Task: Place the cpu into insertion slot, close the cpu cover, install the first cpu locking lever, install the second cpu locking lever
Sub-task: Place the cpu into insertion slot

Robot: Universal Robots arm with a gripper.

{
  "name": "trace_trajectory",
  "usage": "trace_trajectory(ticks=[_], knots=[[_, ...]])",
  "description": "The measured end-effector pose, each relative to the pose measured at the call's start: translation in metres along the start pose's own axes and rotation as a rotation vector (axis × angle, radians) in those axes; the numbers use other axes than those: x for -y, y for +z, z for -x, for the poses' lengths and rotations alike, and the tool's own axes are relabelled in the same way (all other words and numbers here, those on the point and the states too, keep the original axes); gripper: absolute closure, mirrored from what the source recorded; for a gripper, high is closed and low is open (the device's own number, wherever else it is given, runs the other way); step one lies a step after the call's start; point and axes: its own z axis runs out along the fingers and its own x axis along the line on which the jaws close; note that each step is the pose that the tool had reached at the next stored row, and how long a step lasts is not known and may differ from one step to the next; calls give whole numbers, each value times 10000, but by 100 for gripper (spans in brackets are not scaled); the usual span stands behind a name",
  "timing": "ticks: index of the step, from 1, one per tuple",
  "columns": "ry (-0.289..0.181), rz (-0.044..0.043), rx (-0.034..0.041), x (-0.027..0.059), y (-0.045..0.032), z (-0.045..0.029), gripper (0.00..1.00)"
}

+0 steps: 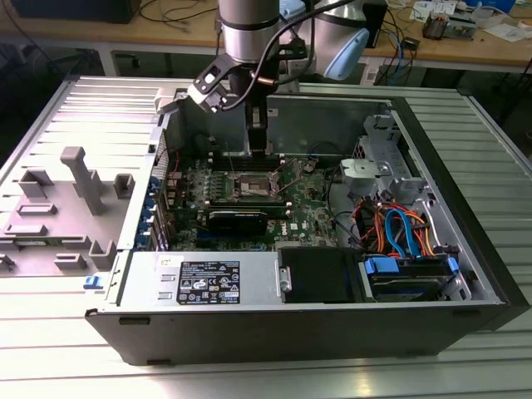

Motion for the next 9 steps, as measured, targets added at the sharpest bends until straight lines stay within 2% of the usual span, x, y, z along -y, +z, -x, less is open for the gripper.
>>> trace_trajectory(ticks=[9], knots=[[-51, -1, -5, 31, 199, 5, 46]])
